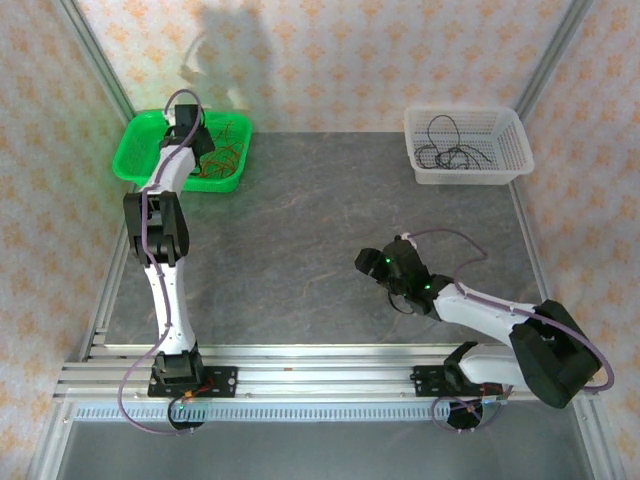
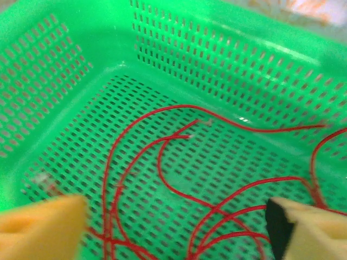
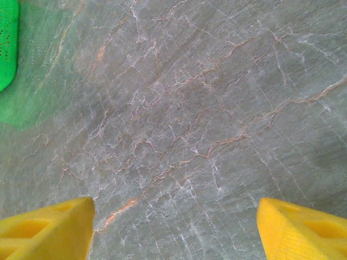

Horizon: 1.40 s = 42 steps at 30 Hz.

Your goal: Untangle the cables

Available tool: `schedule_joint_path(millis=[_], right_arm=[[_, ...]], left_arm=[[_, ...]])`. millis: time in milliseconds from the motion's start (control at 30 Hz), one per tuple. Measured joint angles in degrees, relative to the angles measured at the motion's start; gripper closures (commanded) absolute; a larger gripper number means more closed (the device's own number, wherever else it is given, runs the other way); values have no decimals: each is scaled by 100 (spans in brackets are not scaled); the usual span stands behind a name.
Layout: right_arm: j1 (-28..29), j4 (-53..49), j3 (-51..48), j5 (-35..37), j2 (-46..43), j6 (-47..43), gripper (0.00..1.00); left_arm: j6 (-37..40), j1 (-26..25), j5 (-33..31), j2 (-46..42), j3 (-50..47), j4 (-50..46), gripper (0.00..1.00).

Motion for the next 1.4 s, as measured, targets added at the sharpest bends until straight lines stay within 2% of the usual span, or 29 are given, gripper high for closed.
schedule_joint_path(millis=[233,400,533,700,800,967,1033,1133,1200,1267,1400], right_arm=[[0,0,0,2,0,-17,22],[-7,-256,151,162,96,-205,22],[-262,-514,426,319,120,-527,22],[-1005,-614,549,627,-59,-1099,22],[-1351,-579,546,1021,-369,-1611,22],[-1523,634,-39,1821,-1071,-2741,22],[-1558,1327,-514,2096,-1213,-3200,22],[-1733,1727,-807,2385,-1021,-3587,22],[-1825,1993,-809,2524,-839,-3794,22],[-1873,2420,-861,2627,-726,-3995,22],[-2181,3624,-1290,2662,-348,-4229,22]], left_arm=[[-22,0,210,-595,-39,-131,1],[-44,0,426,-1799,-804,225,1],[-94,0,619,-3211,-2057,953,1],[-234,-17,813,-5034,-3871,2050,1],[-225,-131,723,-6015,-4981,2688,1],[201,-876,96,-7337,-7095,4019,1],[507,-1058,-170,-7764,-8382,4953,1],[822,-1073,-678,-7958,-10120,6181,1],[861,-1016,-949,-7777,-10797,6570,1],[828,-925,-1049,-7447,-11123,6979,1],[732,-879,-1008,-6288,-11226,8380,1]])
